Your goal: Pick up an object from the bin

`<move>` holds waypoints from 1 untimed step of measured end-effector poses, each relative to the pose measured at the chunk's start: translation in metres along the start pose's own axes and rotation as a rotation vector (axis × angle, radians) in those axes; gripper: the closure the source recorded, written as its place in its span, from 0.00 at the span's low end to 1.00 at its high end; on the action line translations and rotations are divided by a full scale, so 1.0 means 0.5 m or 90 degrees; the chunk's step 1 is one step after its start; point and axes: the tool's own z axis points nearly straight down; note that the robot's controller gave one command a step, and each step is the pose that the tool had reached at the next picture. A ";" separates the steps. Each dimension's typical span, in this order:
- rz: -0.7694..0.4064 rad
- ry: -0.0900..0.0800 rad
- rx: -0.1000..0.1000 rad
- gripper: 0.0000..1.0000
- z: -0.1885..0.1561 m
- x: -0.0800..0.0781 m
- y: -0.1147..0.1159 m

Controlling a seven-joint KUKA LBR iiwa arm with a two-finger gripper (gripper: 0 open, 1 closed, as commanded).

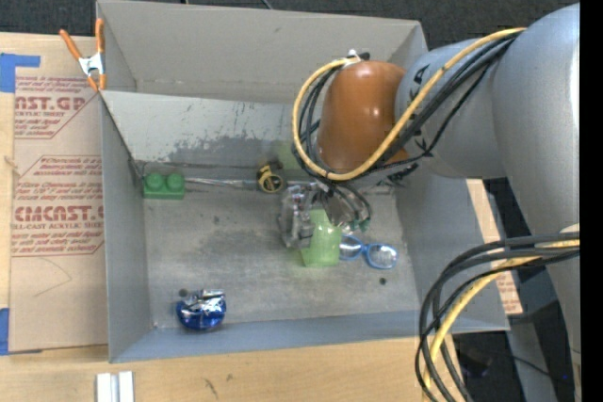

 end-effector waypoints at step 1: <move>0.000 0.000 0.000 0.00 0.000 0.000 0.000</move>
Offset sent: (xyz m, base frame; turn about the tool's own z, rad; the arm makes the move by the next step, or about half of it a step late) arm 0.0000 0.0000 0.0000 0.0000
